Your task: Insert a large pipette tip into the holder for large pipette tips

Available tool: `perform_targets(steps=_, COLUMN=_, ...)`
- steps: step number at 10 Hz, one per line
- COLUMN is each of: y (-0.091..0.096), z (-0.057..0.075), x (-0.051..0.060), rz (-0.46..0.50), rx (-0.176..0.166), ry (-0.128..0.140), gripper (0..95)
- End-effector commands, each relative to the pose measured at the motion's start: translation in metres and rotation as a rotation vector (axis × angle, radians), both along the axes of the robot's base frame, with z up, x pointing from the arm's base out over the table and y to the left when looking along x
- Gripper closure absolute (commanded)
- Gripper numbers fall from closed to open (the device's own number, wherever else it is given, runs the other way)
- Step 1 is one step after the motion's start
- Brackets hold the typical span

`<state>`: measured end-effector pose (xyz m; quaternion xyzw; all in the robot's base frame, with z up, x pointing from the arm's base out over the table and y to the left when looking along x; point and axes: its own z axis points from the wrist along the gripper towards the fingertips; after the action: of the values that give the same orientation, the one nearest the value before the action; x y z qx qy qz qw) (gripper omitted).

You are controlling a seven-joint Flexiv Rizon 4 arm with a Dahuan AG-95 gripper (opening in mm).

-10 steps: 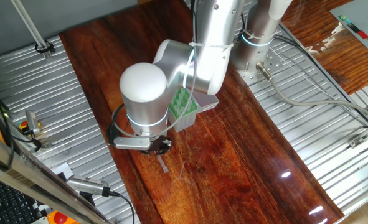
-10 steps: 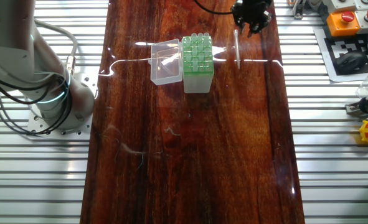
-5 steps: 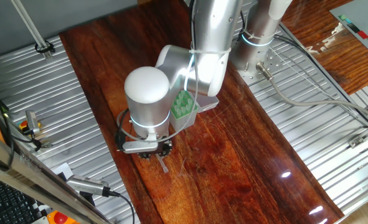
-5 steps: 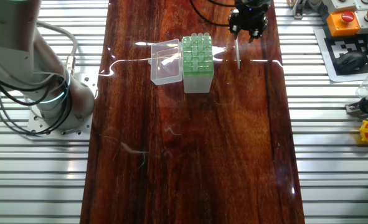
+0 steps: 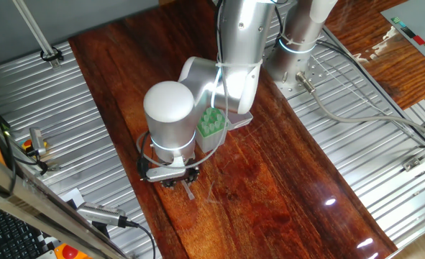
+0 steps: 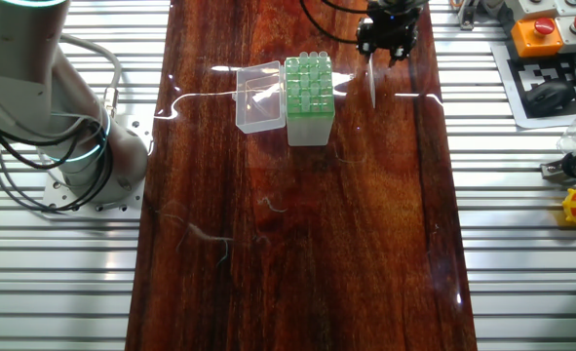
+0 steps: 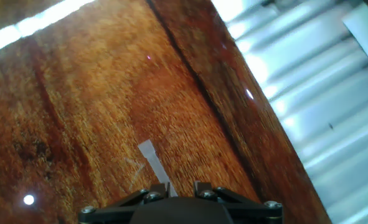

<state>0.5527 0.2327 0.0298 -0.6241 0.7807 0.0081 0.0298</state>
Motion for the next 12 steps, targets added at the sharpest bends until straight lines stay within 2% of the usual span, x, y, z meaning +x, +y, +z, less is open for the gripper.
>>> perform_targets(steps=1, y=0.005, z=-0.003, x=-0.001, rz=0.010, rx=0.016, ry=0.004, gripper=57.0)
perform_targets(steps=6, y=0.022, z=-0.011, x=-0.016, rz=0.014, rx=0.022, ry=0.001, gripper=57.0)
perform_targets(steps=7, y=0.024, z=-0.012, x=-0.018, rz=0.015, rx=0.030, ry=0.001, gripper=76.0)
perform_targets(steps=12, y=0.033, z=-0.015, x=-0.018, rz=0.009, rx=0.034, ry=-0.002, gripper=76.0)
